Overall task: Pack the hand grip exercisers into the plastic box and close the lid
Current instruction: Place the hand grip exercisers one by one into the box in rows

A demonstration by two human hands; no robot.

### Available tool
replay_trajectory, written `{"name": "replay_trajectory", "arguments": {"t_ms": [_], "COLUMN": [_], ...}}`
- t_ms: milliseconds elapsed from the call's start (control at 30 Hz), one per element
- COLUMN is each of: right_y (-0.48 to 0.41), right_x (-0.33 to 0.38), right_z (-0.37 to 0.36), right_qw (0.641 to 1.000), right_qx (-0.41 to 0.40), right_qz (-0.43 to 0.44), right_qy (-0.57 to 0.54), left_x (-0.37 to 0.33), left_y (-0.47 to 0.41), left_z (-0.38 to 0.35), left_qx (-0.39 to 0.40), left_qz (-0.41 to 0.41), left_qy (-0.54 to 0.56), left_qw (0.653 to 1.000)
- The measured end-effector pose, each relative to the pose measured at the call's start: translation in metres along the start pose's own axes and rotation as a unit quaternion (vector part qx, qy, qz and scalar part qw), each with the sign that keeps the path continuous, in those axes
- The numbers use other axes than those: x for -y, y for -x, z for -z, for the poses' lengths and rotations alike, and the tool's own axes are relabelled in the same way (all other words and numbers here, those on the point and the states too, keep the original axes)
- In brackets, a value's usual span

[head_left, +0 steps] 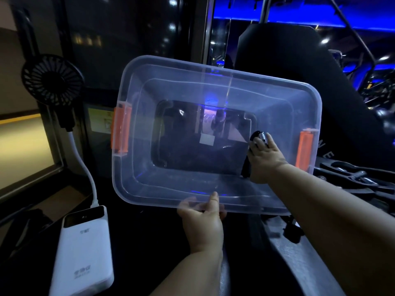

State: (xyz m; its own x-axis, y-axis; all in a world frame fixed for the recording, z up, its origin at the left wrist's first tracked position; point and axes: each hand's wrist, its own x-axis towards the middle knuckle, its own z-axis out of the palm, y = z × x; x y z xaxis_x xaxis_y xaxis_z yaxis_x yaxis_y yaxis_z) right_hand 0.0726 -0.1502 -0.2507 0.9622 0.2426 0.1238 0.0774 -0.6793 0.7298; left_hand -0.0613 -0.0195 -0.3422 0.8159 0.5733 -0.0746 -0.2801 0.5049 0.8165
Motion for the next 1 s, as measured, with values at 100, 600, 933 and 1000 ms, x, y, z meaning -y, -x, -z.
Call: {"name": "replay_trajectory", "arguments": {"t_ms": [100, 600, 933, 1000], "right_y": [-0.001, 0.009, 0.012, 0.014], "right_x": [-0.001, 0.004, 0.005, 0.003], "right_z": [-0.006, -0.012, 0.0, -0.002], "right_qw": [1.0, 0.999, 0.999, 0.999], "right_qx": [-0.009, -0.032, -0.035, -0.033], "right_qz": [0.009, -0.015, -0.028, -0.033], "right_qy": [-0.005, -0.003, -0.014, -0.01], "left_x": [-0.001, -0.005, -0.007, -0.009], "left_y": [0.001, 0.003, 0.004, 0.005], "left_z": [-0.001, 0.0, 0.001, 0.0], "left_qx": [-0.002, 0.007, 0.009, 0.01], "left_qz": [0.003, 0.018, 0.022, 0.026], "left_qy": [0.003, 0.007, 0.01, 0.009], "left_qw": [1.0, 1.0, 1.0, 1.0]}}
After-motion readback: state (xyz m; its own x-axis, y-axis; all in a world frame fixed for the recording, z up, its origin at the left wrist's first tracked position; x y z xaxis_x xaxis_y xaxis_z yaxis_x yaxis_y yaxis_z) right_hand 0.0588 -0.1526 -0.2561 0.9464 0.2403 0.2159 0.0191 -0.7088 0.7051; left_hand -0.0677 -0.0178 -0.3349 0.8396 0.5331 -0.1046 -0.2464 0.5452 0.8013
